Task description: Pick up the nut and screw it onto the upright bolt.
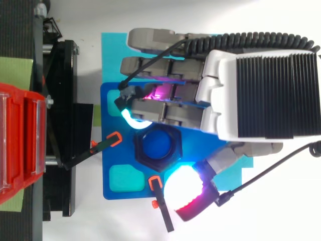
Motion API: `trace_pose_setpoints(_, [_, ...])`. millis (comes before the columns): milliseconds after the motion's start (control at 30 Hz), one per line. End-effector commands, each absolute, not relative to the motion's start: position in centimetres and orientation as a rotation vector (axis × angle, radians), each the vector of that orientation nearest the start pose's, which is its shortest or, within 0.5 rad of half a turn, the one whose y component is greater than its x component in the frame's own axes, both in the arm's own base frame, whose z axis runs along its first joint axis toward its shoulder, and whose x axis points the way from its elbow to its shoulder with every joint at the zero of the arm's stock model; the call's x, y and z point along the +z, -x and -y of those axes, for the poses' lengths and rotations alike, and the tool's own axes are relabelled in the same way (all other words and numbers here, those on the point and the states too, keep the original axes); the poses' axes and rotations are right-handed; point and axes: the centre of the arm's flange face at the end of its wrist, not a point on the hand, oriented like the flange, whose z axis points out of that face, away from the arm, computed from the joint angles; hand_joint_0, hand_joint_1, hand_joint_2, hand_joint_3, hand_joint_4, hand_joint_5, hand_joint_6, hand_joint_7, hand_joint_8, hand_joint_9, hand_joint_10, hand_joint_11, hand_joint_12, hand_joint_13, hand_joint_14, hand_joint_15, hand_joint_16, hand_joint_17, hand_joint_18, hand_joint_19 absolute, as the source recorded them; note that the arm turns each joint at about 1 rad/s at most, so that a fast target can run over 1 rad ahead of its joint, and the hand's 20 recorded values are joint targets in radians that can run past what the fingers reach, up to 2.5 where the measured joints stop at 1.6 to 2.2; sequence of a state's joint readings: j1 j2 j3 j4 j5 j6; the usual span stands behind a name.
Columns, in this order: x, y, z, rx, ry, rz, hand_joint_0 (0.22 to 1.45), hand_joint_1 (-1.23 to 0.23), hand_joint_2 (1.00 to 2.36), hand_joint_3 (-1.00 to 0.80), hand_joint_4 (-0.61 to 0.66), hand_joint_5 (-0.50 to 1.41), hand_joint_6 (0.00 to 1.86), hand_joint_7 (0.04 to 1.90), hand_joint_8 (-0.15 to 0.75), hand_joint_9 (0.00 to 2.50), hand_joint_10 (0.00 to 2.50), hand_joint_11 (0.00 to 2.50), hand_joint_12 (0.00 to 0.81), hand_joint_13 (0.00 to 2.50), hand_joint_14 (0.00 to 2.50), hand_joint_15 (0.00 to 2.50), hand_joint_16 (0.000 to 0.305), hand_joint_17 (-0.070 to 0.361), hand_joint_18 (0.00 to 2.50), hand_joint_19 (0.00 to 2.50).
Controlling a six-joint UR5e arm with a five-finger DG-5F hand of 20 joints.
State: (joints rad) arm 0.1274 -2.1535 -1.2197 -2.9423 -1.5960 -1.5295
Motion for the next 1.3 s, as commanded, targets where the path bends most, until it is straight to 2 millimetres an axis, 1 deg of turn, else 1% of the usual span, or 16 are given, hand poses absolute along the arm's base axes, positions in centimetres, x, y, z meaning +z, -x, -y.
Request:
trace_pose_setpoints(0, [32.3, -72.0, 5.0, 0.113, 0.107, -1.614, 0.53, -0.1, 1.0, -0.5, 0.13, 0.07, 0.5, 1.33, 0.239, 1.0, 0.0, 0.0, 0.195, 0.54, 0.0, 0.0, 0.015, 0.033, 0.15, 0.0])
trace_pose_setpoints(33, [32.3, -72.0, 5.3, 0.107, 0.108, -1.619, 0.53, -0.1, 1.0, -0.5, 0.12, 0.07, 0.5, 1.33, 0.239, 1.02, 0.0, 0.0, 0.191, 0.56, 0.0, 0.0, 0.014, 0.031, 0.16, 0.0])
trace_pose_setpoints(100, [32.2, -71.8, 5.7, 0.096, 0.111, -1.626, 0.53, -0.11, 1.0, -0.5, 0.11, 0.09, 0.5, 1.38, 0.223, 1.19, 0.0, 0.0, 0.152, 0.65, 0.0, 0.0, 0.008, 0.019, 0.3, 0.0])
trace_pose_setpoints(200, [32.2, -71.7, 6.3, 0.085, 0.113, -1.638, 0.53, -0.12, 1.0, -0.5, 0.11, 0.1, 0.52, 1.34, 0.197, 1.37, 0.0, 0.0, 0.112, 0.79, 0.0, 0.0, 0.003, 0.007, 0.44, 0.0])
trace_pose_setpoints(300, [32.1, -71.6, 6.9, 0.079, 0.107, -1.643, 0.53, -0.13, 1.0, -0.5, 0.09, 0.1, 0.53, 1.33, 0.181, 1.46, 0.0, 0.0, 0.096, 0.84, 0.0, 0.0, 0.001, 0.001, 0.51, 0.0])
trace_pose_setpoints(367, [32.1, -71.5, 7.3, 0.081, 0.108, -1.645, 0.53, -0.13, 1.0, -0.5, 0.09, 0.1, 0.53, 1.34, 0.186, 1.45, 0.0, 0.0, 0.098, 0.84, 0.0, 0.0, 0.001, 0.001, 0.51, 0.0])
trace_pose_setpoints(400, [32.1, -71.5, 7.4, 0.086, 0.112, -1.644, 0.52, -0.12, 1.0, -0.5, 0.07, 0.1, 0.5, 1.39, 0.195, 1.41, 0.0, 0.0, 0.109, 0.81, 0.0, 0.0, 0.002, 0.005, 0.45, 0.0])
trace_pose_setpoints(433, [32.1, -71.4, 7.5, 0.086, 0.112, -1.644, 0.52, -0.11, 1.0, -0.5, 0.08, 0.09, 0.5, 1.37, 0.209, 1.4, 0.0, 0.0, 0.115, 0.79, 0.0, 0.0, 0.003, 0.007, 0.43, 0.0])
trace_pose_setpoints(500, [32.1, -71.4, 7.7, 0.087, 0.113, -1.641, 0.53, -0.08, 1.0, -0.5, 0.14, 0.04, 0.5, 1.22, 0.249, 1.3, 0.0, 0.0, 0.147, 0.72, 0.0, 0.0, 0.007, 0.015, 0.32, 0.0])
trace_pose_setpoints(600, [32.2, -71.4, 7.9, 0.089, 0.109, -1.64, 0.52, -0.07, 1.0, -0.5, 0.26, -0.02, 0.5, 1.0, 0.262, 1.21, 0.0, 0.0, 0.17, 0.67, 0.0, 0.0, 0.008, 0.019, 0.27, 0.0])
trace_pose_setpoints(700, [32.6, -71.6, 7.9, 0.089, 0.109, -1.629, 0.52, -0.07, 1.0, -0.5, 0.26, -0.05, 0.5, 0.89, 0.267, 1.14, 0.0, 0.0, 0.194, 0.63, 0.0, 0.0, 0.011, 0.025, 0.23, 0.0])
trace_pose_setpoints(800, [33.8, -72.1, 7.8, 0.088, 0.111, -1.606, 0.51, -0.06, 1.0, -0.5, 0.25, -0.08, 0.5, 0.81, 0.261, 1.07, 0.0, 0.0, 0.212, 0.6, 0.0, 0.0, 0.014, 0.031, 0.2, 0.0])
trace_pose_setpoints(933, [35.0, -72.5, 7.6, 0.103, 0.124, -1.579, 0.51, -0.06, 1.0, -0.5, 0.24, -0.1, 0.5, 0.77, 0.261, 1.03, 0.0, 0.0, 0.227, 0.57, 0.0, 0.0, 0.016, 0.036, 0.18, 0.0])
trace_pose_setpoints(1167, [35.4, -72.9, 6.5, 0.134, 0.151, -1.539, 0.5, -0.04, 1.0, -0.5, 0.26, -0.08, 0.5, 0.82, 0.261, 0.99, 0.0, 0.0, 0.242, 0.54, 0.0, 0.0, 0.02, 0.045, 0.14, 0.0])
trace_pose_setpoints(1200, [35.5, -73.2, 5.5, 0.144, 0.156, -1.525, 0.5, -0.04, 1.0, -0.5, 0.26, -0.07, 0.5, 0.83, 0.261, 0.99, 0.0, 0.0, 0.244, 0.53, 0.0, 0.0, 0.02, 0.045, 0.14, 0.0])
trace_pose_setpoints(1267, [35.5, -73.2, 5.0, 0.153, 0.158, -1.525, 0.5, -0.04, 1.0, -0.5, 0.26, -0.07, 0.5, 0.83, 0.263, 0.98, 0.0, 0.0, 0.246, 0.53, 0.0, 0.0, 0.02, 0.046, 0.14, 0.0])
